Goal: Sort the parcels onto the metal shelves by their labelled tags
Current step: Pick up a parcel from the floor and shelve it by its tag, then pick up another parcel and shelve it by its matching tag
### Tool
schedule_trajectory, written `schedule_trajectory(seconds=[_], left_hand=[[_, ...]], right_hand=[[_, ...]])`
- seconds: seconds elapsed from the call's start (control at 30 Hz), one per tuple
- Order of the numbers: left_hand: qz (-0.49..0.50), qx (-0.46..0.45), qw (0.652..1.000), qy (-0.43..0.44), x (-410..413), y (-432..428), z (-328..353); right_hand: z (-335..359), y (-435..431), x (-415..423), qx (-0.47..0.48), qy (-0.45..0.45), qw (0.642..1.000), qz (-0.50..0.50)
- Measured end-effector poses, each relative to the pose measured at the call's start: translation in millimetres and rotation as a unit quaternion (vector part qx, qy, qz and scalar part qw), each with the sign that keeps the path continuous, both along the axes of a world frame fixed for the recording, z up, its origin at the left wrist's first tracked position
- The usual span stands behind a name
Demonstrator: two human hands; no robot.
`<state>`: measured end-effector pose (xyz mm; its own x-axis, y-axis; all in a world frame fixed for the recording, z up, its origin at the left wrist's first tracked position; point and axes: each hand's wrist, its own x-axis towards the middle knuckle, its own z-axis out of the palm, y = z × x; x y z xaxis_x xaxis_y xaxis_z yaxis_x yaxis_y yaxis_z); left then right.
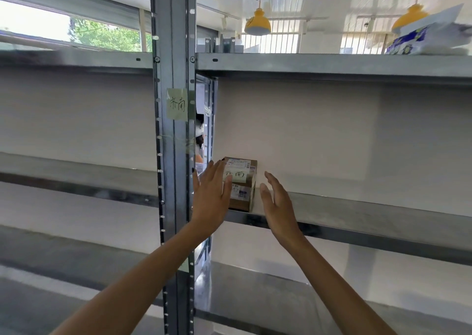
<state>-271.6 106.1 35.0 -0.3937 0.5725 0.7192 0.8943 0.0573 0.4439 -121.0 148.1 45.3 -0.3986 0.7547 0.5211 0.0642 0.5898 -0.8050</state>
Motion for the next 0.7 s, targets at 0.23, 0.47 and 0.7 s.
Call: schedule_trajectory(seconds=[0.23,0.47,0.7], left_hand=[[0.001,-0.012,1.0,-0.01,53.9,-25.1,-22.0],[0.002,-0.033,0.999,-0.03,108.7,-57.9,-30.0],[0.012,-0.052,0.995,-0.083,118.9,-86.5,-54.5]], right_hand=[[-24.7,-10.5,42.1,-0.02,-0.014,1.0,-0.009],[-30.7,-36.1,63.8,-0.024,-0.023,0.999,0.013],[-40.0,-59.0,79.8,-0.041,-0.056,0.998,0.013]])
